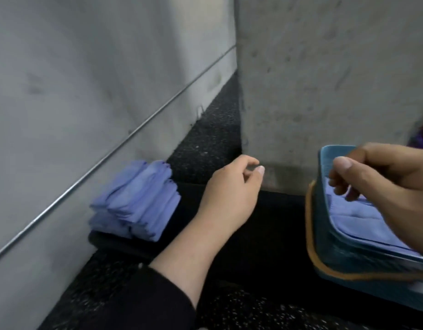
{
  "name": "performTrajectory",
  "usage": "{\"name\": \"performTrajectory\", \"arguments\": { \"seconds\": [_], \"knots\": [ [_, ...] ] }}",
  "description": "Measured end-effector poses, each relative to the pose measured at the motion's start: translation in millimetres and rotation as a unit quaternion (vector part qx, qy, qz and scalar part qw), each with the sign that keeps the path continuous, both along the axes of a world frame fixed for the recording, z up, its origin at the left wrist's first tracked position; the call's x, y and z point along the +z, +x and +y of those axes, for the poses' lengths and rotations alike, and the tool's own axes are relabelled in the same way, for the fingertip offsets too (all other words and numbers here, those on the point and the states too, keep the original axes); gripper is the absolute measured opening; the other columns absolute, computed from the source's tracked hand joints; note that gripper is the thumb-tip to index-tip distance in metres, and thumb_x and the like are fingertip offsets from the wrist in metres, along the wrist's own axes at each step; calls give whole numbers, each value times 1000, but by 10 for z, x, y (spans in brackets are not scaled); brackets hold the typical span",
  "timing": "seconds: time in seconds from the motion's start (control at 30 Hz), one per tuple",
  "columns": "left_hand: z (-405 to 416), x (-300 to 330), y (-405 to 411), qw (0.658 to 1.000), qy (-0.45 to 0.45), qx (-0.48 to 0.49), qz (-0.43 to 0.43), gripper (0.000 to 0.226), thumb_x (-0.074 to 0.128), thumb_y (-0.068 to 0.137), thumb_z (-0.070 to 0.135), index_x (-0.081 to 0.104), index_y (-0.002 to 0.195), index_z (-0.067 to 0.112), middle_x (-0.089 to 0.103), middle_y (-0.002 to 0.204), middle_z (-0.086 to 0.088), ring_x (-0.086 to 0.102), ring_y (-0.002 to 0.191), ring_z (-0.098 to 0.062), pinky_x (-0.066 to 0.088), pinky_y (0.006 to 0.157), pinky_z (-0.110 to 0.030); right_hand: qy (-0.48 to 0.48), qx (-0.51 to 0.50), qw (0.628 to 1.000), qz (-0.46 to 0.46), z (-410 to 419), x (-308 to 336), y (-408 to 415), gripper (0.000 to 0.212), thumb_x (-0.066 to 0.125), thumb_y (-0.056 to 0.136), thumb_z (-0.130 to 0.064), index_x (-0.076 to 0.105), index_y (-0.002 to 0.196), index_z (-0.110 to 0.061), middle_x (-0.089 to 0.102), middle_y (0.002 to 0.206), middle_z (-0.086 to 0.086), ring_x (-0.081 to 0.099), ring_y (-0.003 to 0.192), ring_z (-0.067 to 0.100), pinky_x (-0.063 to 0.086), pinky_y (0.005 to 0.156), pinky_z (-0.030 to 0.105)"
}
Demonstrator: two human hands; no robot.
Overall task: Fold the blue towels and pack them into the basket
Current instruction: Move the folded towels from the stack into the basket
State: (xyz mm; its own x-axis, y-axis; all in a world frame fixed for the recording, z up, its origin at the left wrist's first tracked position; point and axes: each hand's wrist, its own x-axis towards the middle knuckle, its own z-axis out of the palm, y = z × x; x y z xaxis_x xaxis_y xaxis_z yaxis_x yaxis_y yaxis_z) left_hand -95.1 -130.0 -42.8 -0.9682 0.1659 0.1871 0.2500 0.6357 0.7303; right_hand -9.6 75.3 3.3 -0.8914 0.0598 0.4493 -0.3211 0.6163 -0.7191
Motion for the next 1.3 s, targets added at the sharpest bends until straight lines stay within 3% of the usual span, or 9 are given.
{"name": "performTrajectory", "arguments": {
  "seconds": [0.23,0.33,0.47,0.6,0.73,0.83,1.0,1.13,1.3],
  "knots": [
    [-1209,-56,-61,992,20,121,21,15,54,101,33,66,94,29,59,67,8,54,64,-9,48,65,-34,-56,102,990,-74,-1166,-182,-220,40,54,86,-70,71,86,-34,74,77,-5,70,69,13,56,71,44],
    [-1690,-65,-125,977,38,205,51,21,53,100,29,61,80,28,59,63,8,56,63,-5,42,60,-23,-62,140,976,-158,-1639,-346,-428,28,57,83,-57,71,89,-33,73,80,-3,70,73,16,57,78,46],
    [-2176,-149,-231,953,-34,295,64,18,57,99,29,69,92,17,71,85,-1,65,84,-24,49,77,-36,-90,118,968,-204,-2098,-604,-904,12,67,90,-40,72,93,-30,73,86,-11,69,84,12,57,86,48],
    [-2293,-366,-301,942,-244,228,-15,26,56,99,41,71,106,20,71,106,-4,63,103,-30,45,84,-37,-99,92,963,-231,-2476,-749,-1442,36,69,90,-45,65,120,-26,69,101,-12,64,91,5,54,83,32],
    [-2341,-487,-374,930,-304,206,-7,26,59,96,43,67,81,24,67,101,2,60,101,-28,39,78,-37,-65,84,952,-286,-2748,-905,-1934,78,69,86,-55,44,147,-13,59,134,2,58,117,17,45,96,31],
    [-2358,-541,-420,935,-301,190,-6,40,64,93,40,50,60,22,61,94,2,58,96,-28,43,78,-39,-72,91,937,-331,-2866,-997,-2142,62,71,84,-57,60,124,-10,67,119,4,63,101,18,51,84,33],
    [-2360,-508,-406,956,-233,180,-11,15,66,94,35,70,103,24,59,107,0,60,101,-23,49,82,-37,-91,103,943,-305,-2968,-1027,-2259,38,78,85,-33,66,117,-15,70,107,2,67,97,17,57,87,37],
    [-2336,-468,-373,960,-204,192,-25,26,67,94,32,54,116,25,55,99,5,58,95,-18,45,73,-34,-142,115,948,-262,-3023,-999,-2242,31,78,84,-24,67,113,-21,72,104,0,69,97,17,58,91,44],
    [-2324,-348,-335,969,-157,191,-26,56,67,92,40,42,141,28,66,111,4,61,104,-19,46,80,-30,-245,123,939,-208,-3035,-840,-2142,35,74,81,-25,68,115,-25,74,103,-2,71,99,16,58,92,47]
  ]
}}
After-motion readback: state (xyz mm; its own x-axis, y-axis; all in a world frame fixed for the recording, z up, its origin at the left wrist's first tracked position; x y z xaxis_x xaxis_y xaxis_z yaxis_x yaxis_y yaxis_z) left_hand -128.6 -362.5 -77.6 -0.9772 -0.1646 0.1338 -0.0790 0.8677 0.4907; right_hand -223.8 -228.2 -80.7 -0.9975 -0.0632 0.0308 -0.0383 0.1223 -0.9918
